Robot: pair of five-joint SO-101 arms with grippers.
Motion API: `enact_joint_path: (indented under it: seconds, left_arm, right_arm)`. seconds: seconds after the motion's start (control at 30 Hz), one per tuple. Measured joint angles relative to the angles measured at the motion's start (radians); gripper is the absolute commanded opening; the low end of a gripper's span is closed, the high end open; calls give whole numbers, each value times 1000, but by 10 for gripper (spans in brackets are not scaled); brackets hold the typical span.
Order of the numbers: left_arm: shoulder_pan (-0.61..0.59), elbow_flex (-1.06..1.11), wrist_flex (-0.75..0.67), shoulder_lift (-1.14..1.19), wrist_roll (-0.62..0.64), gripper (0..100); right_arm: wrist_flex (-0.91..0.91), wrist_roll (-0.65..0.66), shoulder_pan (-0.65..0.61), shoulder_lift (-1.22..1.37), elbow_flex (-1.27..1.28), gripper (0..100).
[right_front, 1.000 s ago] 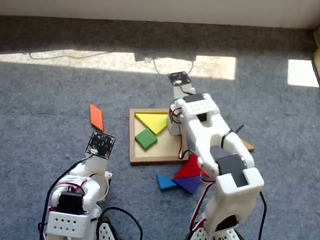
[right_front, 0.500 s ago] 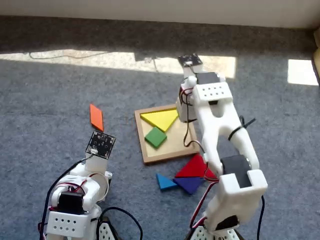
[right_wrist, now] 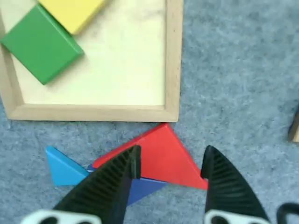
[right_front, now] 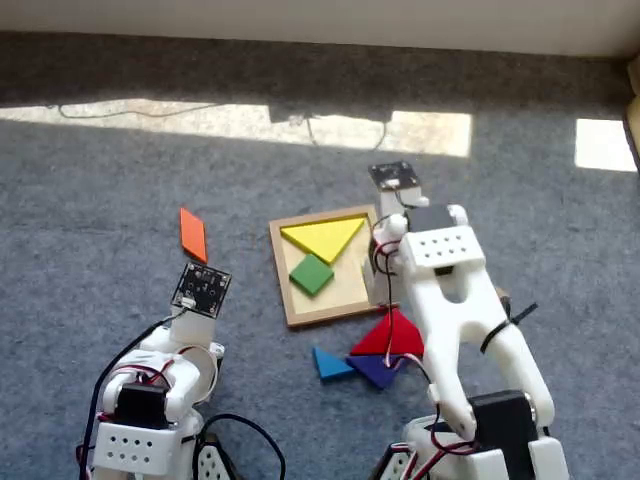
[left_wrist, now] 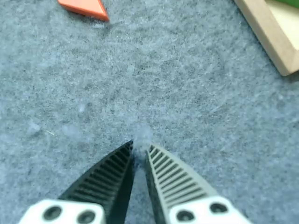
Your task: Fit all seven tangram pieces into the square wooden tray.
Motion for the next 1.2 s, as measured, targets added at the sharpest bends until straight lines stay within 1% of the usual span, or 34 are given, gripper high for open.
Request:
enact_joint_path:
  seconds: [0.07,0.23,0.33,0.47,0.67,1.0,1.13,1.2]
  left_arm:
    - [0,0,0,0,0,6]
    - [0,0,0,0,0,6]
    - [0,0,0,0,0,6]
    - [0,0,0,0,0,6]
    - [0,0,0,0,0,6]
    - [0,0,0,0,0,6]
    - [0,0,0,0,0,6]
    - [0,0,0,0,0,6]
  right_arm:
    - [-58,-12,-29,-18,86,214]
    - [-198,-140,-68,-20,172,215]
    - [-233,-158,-72,-2,172,215]
    - [-245,-161,-57,114,172,215]
    - [-242,-48,51,143,169,215]
    - [-245,98,293,137,169,214]
    - [-199,144,362,44,210,214]
    - [-164,158,368,-44,221,217]
